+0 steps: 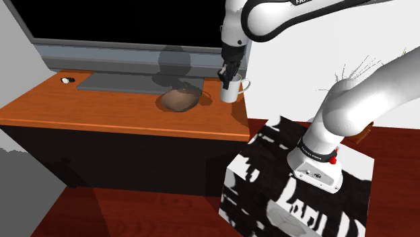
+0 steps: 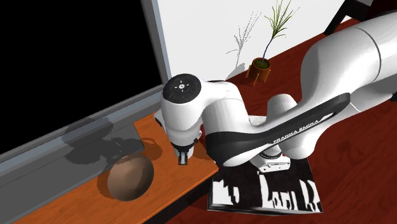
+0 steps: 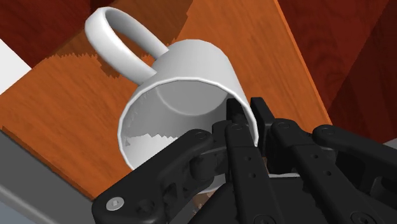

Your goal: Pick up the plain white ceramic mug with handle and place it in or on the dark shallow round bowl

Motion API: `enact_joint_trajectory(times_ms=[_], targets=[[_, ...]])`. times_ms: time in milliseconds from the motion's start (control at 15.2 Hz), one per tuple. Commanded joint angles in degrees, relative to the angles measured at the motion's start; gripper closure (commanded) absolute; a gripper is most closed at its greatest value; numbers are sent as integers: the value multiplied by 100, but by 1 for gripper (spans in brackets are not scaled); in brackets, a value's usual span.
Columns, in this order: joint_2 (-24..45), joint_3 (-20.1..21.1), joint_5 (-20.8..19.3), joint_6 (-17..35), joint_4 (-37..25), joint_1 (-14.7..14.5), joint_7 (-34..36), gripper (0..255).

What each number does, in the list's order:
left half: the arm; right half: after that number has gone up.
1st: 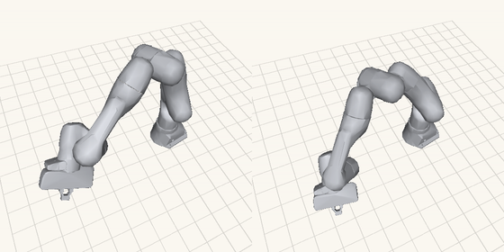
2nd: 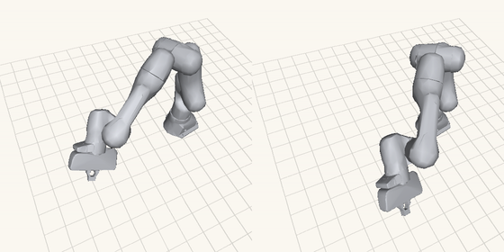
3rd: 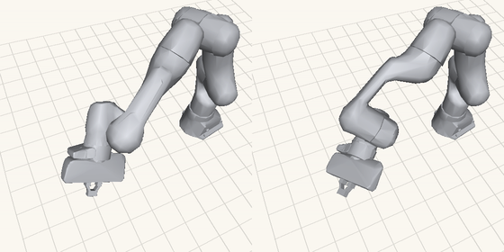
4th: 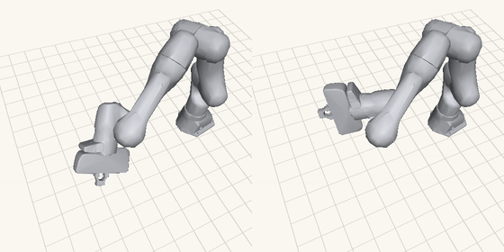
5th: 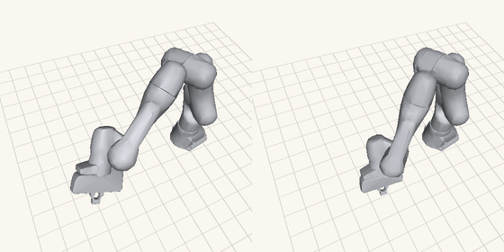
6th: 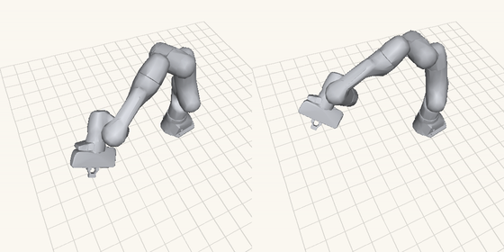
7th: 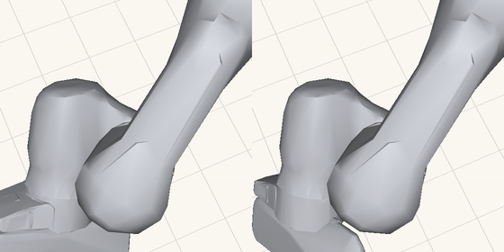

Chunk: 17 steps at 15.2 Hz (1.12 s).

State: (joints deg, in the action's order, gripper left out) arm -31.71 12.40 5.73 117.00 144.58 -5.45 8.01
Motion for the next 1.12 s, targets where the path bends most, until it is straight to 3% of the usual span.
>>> enact_joint_trajectory(times_ms=[0, 66, 462, 1056], targets=[[-32, -14, -9, -178, -144, 3, 1, 255], [-49, -22, -13, -260, -209, 5, 0, 255], [1356, 220, -242, -243, -1594, 144, 296, 255], [3439, 490, -837, -746, -4105, 145, 826, 255]])
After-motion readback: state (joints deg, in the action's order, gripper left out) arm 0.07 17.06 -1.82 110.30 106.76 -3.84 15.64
